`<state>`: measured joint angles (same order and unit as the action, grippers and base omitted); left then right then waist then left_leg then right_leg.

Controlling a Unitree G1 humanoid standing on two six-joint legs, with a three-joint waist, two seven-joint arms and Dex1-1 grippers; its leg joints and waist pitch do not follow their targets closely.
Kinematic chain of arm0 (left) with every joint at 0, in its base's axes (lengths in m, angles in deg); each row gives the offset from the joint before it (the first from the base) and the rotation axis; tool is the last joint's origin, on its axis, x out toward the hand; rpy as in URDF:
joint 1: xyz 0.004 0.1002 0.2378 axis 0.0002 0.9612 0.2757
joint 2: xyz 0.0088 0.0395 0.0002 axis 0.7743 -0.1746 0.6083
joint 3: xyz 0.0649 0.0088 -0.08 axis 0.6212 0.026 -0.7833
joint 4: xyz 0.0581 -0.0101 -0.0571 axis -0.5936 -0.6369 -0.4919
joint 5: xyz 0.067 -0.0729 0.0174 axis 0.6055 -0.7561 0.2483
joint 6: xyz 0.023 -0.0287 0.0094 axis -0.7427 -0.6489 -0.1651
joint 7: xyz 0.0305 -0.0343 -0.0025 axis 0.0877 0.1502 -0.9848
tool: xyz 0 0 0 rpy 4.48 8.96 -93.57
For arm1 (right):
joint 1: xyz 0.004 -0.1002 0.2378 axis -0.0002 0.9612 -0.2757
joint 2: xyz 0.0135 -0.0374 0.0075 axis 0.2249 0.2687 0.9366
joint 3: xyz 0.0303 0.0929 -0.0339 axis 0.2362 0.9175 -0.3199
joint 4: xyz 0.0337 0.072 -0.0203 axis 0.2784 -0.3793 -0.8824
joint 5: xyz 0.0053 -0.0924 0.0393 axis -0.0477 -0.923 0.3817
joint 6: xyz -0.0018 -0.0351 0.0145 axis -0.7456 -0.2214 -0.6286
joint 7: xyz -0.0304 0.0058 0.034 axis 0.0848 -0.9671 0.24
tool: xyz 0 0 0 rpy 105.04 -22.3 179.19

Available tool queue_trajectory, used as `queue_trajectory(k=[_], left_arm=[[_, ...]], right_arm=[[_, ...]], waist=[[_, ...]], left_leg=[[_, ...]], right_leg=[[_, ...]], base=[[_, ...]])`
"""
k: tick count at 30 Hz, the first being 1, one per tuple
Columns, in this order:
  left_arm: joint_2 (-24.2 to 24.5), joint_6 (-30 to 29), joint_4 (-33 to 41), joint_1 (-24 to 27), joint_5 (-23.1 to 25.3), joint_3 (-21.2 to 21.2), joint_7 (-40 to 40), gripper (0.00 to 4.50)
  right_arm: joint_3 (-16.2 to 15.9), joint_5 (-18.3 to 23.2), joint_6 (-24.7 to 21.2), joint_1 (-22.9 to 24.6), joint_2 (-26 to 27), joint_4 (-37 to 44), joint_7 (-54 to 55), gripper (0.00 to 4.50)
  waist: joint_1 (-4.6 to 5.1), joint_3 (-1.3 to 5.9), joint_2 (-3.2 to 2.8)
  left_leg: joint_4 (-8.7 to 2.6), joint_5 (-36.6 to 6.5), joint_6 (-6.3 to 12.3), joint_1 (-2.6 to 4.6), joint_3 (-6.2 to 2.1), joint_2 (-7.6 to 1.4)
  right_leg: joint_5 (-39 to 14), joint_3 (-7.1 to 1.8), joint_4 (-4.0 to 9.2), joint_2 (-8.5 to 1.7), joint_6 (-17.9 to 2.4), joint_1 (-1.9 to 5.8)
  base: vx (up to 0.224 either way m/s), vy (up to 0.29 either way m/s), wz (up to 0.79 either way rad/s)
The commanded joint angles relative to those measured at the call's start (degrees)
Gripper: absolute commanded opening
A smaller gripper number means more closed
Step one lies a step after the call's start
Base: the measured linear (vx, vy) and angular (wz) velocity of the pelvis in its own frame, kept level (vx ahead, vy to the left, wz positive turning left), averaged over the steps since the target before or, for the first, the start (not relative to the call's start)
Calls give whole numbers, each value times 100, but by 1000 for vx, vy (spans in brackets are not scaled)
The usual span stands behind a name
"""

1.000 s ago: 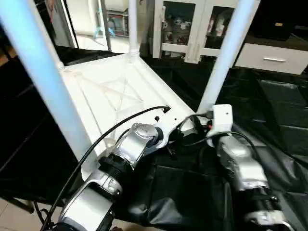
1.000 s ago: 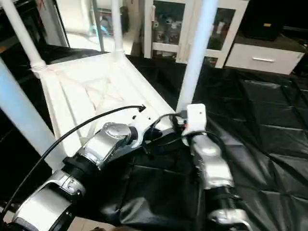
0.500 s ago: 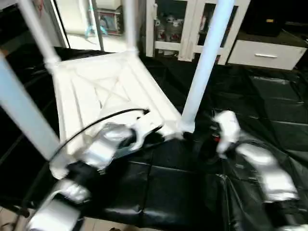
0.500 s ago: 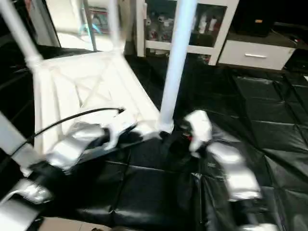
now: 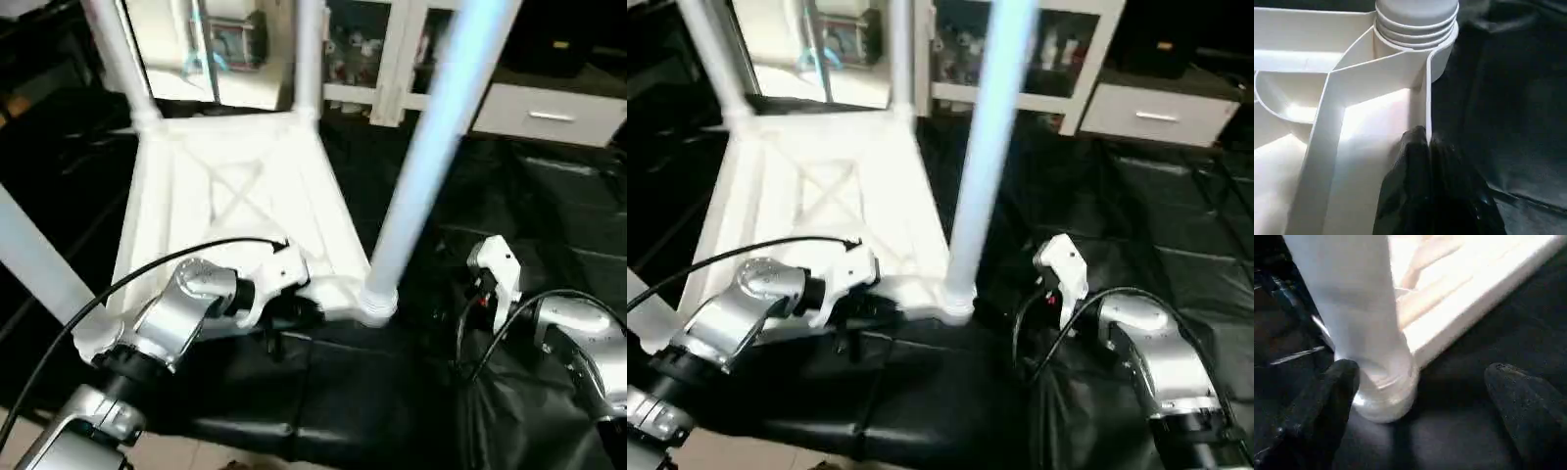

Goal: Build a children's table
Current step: Rotate leg to tighten

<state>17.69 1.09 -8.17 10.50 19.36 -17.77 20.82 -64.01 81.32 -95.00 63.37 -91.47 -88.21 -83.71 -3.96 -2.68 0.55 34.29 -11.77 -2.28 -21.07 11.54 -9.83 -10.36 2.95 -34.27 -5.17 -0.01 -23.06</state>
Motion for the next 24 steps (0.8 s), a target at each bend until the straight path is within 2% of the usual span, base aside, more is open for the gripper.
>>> queue_trajectory(k=[1,2,4,6,7,10,11,14,21,24], left_arm=[[-121,-12,96,39,2,284,210,0],[-164,-29,99,14,27,324,209,0],[-180,-39,103,-3,32,342,198,0],[-200,-59,122,-26,31,361,192,0],[-201,-65,129,-31,31,364,194,0],[-193,-76,147,-30,38,368,205,0],[-180,-77,162,-18,45,375,206,0],[-165,-90,197,12,57,378,201,0],[-125,-113,250,65,46,385,208,0],[-108,-116,242,55,60,388,224,0]], right_arm=[[-217,-121,60,-75,61,-11,-99,446],[-400,-227,140,-132,134,-74,-142,446],[-468,-258,175,-176,184,-128,-184,446],[-567,-294,221,-263,245,-216,-280,446],[-599,-324,242,-306,258,-265,-299,446],[-653,-382,310,-395,262,-393,-361,446],[-638,-375,330,-450,273,-470,-386,431],[-590,-313,437,-489,293,-522,-448,418],[-629,-283,455,-441,255,-506,-664,343],[-637,-258,465,-447,239,-536,-774,327]], waist=[[12,312,71],[7,313,63],[6,325,97],[-9,326,81],[-29,330,107],[-74,336,107],[-85,342,125],[-91,339,122],[-91,344,141],[-93,348,140]], left_leg=[[-429,-906,419,95,-136,-372],[-438,-939,371,90,-146,-374],[-429,-913,357,97,-142,-373],[-427,-863,368,96,-143,-372],[-420,-816,382,95,-141,-374],[-408,-645,420,101,-134,-370],[-398,-611,448,97,-129,-364],[-401,-629,441,99,-131,-365],[-399,-669,435,100,-135,-366],[-396,-641,430,103,-135,-365]], right_leg=[[-919,-246,353,-358,-1490,233],[-1015,-245,356,-368,-1447,236],[-993,-244,350,-371,-1443,233],[-941,-246,341,-371,-1459,237],[-906,-246,325,-377,-1464,239],[-721,-249,295,-369,-1465,240],[-683,-248,287,-375,-1484,244],[-717,-246,294,-371,-1466,244],[-658,-242,285,-366,-1498,253],[-631,-242,281,-363,-1502,250]], base=[[0,0,0],[0,0,0],[0,0,0],[0,0,0],[0,0,0],[0,0,0],[0,0,0],[0,0,0],[0,0,0],[0,0,0]])
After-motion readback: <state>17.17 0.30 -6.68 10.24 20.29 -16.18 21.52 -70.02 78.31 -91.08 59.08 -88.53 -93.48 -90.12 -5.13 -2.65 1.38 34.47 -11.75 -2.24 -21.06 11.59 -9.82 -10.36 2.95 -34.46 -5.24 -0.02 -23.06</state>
